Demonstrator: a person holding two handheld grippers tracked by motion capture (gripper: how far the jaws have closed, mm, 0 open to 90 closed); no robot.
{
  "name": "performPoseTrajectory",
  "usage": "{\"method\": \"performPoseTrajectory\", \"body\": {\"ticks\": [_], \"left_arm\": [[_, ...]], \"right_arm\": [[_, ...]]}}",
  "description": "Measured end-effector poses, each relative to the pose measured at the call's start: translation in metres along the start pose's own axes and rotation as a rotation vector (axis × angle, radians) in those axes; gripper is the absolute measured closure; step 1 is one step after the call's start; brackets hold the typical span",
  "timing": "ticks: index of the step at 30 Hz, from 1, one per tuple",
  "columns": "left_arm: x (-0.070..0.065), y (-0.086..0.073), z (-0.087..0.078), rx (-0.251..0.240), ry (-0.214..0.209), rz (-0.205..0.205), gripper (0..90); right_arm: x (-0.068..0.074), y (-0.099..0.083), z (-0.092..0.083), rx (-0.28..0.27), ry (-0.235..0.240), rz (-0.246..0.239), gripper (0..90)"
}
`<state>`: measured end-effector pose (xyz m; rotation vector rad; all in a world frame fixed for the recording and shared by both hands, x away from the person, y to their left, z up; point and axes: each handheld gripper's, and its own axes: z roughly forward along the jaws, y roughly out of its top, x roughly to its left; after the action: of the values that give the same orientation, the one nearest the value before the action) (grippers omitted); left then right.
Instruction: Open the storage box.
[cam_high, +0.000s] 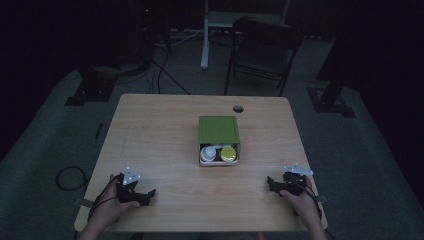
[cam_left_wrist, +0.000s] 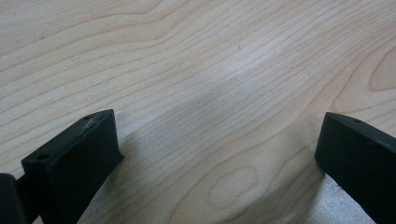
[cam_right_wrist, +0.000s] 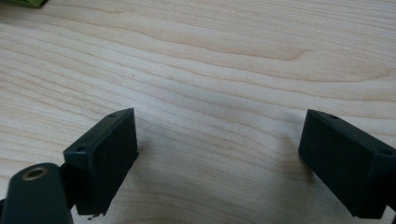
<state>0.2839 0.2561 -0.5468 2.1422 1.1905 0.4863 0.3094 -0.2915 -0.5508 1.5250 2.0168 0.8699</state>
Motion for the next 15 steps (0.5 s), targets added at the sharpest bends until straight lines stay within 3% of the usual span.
{"method": "performPoseTrajectory", "body": {"ticks": [15], "left_arm": [[-0.0001, 0.0, 0.0001, -0.001, 0.0, 0.001, 0.0]], "right_arm": [[0.0024, -0.0011, -0.0013, -0.003, -0.001, 0.005, 11.6]]}}
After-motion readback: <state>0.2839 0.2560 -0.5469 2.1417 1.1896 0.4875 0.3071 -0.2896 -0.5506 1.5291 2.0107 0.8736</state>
